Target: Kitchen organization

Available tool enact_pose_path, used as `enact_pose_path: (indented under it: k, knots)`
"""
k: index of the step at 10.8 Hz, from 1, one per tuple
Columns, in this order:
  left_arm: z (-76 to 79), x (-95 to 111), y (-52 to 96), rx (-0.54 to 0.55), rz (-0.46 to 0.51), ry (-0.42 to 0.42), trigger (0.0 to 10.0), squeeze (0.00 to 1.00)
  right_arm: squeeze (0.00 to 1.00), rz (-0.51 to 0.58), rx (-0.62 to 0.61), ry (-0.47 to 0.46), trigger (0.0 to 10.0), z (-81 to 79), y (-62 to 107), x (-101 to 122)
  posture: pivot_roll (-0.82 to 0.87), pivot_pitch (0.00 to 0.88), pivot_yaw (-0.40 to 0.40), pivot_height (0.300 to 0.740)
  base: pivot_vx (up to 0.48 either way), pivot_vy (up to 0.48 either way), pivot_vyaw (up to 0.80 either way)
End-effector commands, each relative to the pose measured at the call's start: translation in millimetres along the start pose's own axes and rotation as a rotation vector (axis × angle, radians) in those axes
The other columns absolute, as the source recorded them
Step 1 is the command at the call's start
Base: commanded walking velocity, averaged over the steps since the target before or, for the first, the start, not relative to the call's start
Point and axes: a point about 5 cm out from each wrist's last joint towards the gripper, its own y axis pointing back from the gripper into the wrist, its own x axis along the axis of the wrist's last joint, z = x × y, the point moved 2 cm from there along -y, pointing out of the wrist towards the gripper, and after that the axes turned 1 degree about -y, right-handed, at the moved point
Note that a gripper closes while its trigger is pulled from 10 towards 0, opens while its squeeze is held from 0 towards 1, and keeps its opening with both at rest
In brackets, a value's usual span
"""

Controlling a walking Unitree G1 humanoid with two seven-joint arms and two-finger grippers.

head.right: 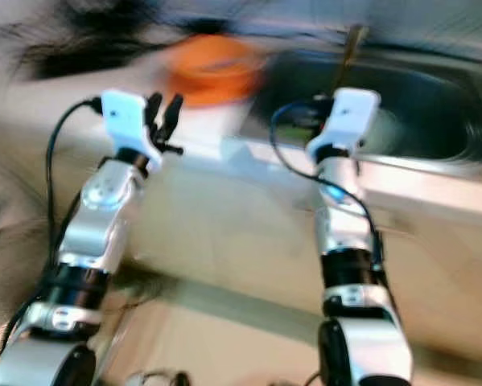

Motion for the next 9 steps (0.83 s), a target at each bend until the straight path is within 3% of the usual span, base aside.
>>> enact_pose_path:
  k: [1,9]
  knots:
    - [1.6,-1.3,-1.9,-0.001,-0.013,-0.005,10.0,0.00,0.00,0.002,0.028,-0.001,10.0,-9.6,0.8,-0.9,0.04,0.077,0.056,0.740,0.334,0.000,0.00]
    - [6.9,9.0,-4.7,-0.011,0.032,0.009,10.0,0.00,0.00,0.027,0.047,-0.032,10.0,-14.4,0.1,2.3,0.05,0.080,0.054,0.740,0.344,0.000,0.00]
